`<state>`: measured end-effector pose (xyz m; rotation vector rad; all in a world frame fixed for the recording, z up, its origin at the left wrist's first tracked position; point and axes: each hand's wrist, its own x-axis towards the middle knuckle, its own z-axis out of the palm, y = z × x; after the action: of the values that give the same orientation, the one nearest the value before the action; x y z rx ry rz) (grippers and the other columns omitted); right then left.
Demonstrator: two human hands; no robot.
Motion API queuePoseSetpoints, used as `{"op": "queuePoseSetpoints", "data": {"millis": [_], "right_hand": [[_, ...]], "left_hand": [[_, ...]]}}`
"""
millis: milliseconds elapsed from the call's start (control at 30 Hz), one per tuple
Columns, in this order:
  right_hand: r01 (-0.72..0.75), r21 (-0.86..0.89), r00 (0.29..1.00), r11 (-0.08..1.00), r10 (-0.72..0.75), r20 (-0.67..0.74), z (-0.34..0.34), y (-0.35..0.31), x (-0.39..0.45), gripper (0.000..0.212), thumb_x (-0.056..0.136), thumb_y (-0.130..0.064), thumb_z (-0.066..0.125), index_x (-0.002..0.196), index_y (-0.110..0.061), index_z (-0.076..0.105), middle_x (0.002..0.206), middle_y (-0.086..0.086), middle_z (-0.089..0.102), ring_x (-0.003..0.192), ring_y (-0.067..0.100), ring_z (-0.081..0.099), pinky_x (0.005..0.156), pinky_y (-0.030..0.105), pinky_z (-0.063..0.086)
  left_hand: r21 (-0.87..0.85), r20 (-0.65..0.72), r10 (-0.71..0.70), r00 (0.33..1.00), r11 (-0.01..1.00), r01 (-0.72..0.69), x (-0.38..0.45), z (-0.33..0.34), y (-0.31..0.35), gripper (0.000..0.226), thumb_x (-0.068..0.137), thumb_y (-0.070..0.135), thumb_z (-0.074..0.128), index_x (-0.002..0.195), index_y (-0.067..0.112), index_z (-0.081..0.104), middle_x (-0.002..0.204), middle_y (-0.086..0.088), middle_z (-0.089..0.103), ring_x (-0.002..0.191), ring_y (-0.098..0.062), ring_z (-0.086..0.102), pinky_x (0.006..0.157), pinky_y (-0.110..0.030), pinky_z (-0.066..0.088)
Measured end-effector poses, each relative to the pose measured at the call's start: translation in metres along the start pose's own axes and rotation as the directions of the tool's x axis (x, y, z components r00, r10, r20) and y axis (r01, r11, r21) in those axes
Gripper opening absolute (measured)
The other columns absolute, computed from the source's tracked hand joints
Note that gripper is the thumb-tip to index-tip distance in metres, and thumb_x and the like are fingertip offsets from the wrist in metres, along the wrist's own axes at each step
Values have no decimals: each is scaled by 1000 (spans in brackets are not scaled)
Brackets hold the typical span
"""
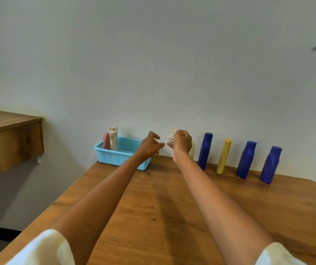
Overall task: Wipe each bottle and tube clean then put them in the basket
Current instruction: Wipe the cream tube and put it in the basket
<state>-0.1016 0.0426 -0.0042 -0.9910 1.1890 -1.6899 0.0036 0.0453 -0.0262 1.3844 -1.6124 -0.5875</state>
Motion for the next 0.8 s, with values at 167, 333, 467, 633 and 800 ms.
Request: {"op": "queuePoseSetpoints", "data": {"millis": [167, 333, 467, 633, 800], "right_hand": [[80, -15, 994, 997, -81, -73, -50, -5, 40, 25, 93, -12, 43, 108, -6, 63, 90, 3, 61, 79, 18, 60, 67, 29, 57], [126, -28, 991, 992, -127, -32, -67, -10, 58, 24, 92, -9, 41, 100, -12, 63, 98, 4, 63, 82, 18, 61, 61, 25, 57], [161, -25, 987, 987, -160, 14, -69, -12, 64, 23, 92, -10, 42, 100, -11, 64, 98, 5, 64, 81, 17, 62, 59, 24, 56], [203, -38, 977, 978, -200, 77, -67, -15, 59, 25, 91, -8, 42, 101, -9, 64, 91, 2, 64, 74, 13, 61, 59, 24, 57], [277, -44, 959, 960, -272, 83, -70, -26, 43, 26, 92, -7, 40, 102, -11, 63, 84, -5, 62, 71, 9, 61, 57, 22, 55]], "left_hand": [[174, 174, -51, 983, 984, 20, 19, 77, -9, 51, 84, 16, 67, 130, 7, 46, 119, -13, 60, 108, -24, 58, 96, -34, 46], [291, 150, -142, 978, 952, 94, 41, 118, -15, 68, 84, 24, 68, 139, 7, 33, 138, -14, 42, 122, -27, 48, 98, -34, 43], [463, 132, -164, 978, 882, 85, 54, 132, -19, 63, 84, 43, 63, 133, 11, 41, 133, -11, 46, 119, -27, 46, 96, -37, 41], [440, 43, -118, 992, 894, 87, 61, 145, -22, 45, 80, 48, 66, 110, 14, 62, 110, -6, 63, 101, -22, 56, 85, -32, 44], [250, -6, -111, 994, 962, 109, 42, 128, -15, 41, 82, 39, 68, 111, 11, 59, 107, -7, 63, 97, -21, 60, 81, -31, 49]]}}
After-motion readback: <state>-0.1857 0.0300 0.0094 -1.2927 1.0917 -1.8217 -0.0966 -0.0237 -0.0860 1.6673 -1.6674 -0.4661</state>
